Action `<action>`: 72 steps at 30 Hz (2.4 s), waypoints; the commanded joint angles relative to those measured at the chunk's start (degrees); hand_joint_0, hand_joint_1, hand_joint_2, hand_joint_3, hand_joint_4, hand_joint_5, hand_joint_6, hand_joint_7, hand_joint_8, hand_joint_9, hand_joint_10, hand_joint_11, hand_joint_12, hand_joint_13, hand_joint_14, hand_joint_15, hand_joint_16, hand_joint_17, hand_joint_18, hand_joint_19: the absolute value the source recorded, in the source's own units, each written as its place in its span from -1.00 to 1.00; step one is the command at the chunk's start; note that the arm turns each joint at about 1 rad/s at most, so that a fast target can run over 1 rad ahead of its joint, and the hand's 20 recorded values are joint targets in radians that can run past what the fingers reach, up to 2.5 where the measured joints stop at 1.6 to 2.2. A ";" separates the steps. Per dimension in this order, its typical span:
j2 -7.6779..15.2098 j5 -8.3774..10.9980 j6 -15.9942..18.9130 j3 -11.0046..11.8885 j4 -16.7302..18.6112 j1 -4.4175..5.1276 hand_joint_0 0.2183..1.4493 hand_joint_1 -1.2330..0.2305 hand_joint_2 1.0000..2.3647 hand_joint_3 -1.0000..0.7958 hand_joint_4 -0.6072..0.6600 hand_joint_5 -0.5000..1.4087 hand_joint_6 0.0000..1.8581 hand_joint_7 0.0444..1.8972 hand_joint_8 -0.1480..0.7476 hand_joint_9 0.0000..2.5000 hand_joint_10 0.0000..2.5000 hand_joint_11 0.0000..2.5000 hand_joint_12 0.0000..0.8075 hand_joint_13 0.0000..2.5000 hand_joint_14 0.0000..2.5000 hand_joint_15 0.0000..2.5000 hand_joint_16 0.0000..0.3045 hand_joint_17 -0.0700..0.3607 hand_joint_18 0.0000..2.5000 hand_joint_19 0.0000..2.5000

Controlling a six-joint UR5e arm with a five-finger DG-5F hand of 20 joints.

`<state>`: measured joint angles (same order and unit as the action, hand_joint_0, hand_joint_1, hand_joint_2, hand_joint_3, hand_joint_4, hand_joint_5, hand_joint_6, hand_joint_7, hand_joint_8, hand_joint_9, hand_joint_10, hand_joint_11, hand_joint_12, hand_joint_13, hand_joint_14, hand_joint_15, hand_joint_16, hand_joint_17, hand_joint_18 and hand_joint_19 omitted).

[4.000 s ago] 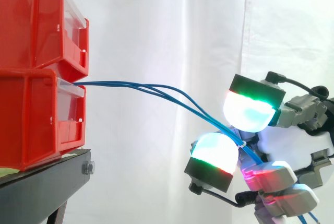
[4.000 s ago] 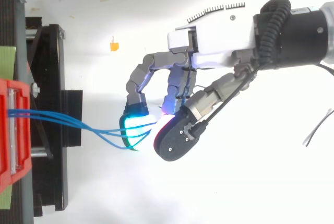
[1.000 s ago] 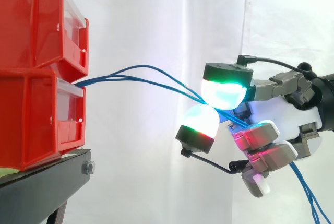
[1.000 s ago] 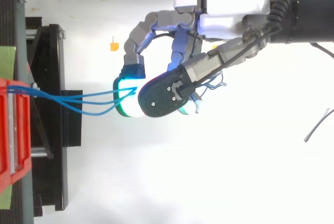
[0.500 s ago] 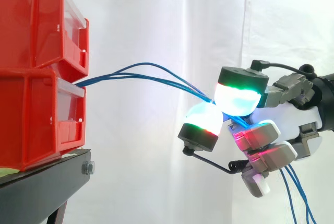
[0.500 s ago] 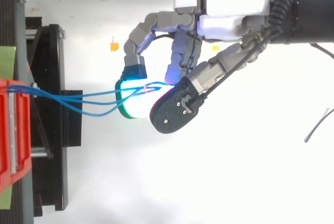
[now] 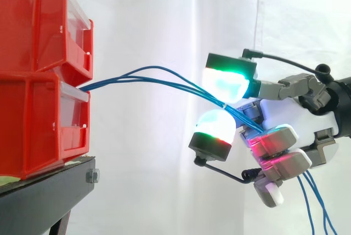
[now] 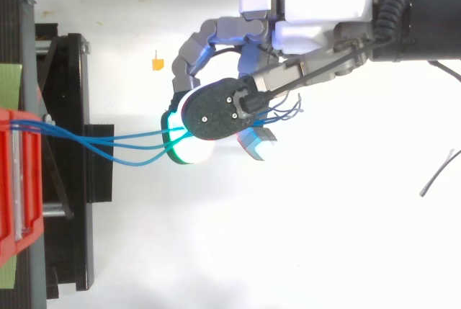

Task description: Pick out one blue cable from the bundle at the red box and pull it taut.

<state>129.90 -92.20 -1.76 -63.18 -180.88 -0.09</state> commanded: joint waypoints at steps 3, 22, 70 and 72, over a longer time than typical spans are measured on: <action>0.00 0.00 0.00 -0.01 0.00 0.00 -0.37 -0.06 -0.98 -0.23 -0.01 -0.61 -0.02 -0.04 -0.03 0.12 -0.98 -0.22 -0.08 0.04 -0.98 -0.28 -0.65 -0.12 -0.26 -0.47; 0.00 0.00 0.00 -0.01 0.00 0.26 -0.48 0.04 -1.00 -0.44 0.09 -0.64 -0.04 -0.13 -0.02 0.09 -0.98 -0.25 -0.04 0.05 -0.98 -0.28 -0.63 -0.08 -0.23 -0.47; 0.00 1.05 0.09 0.08 0.00 0.88 -0.34 -0.15 -0.99 -0.37 0.05 -0.65 -0.03 -0.17 -0.04 0.07 -0.98 -0.23 -0.08 0.04 -0.98 -0.29 -0.64 -0.10 -0.25 -0.47; 0.00 0.88 0.09 0.08 0.00 0.79 -0.34 -0.16 -0.98 -0.30 0.03 -0.65 -0.02 -0.15 -0.03 0.07 -0.98 -0.23 -0.08 0.04 -0.98 -0.29 -0.64 -0.10 -0.25 -0.47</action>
<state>129.90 -91.18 -1.67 -63.14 -180.88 0.83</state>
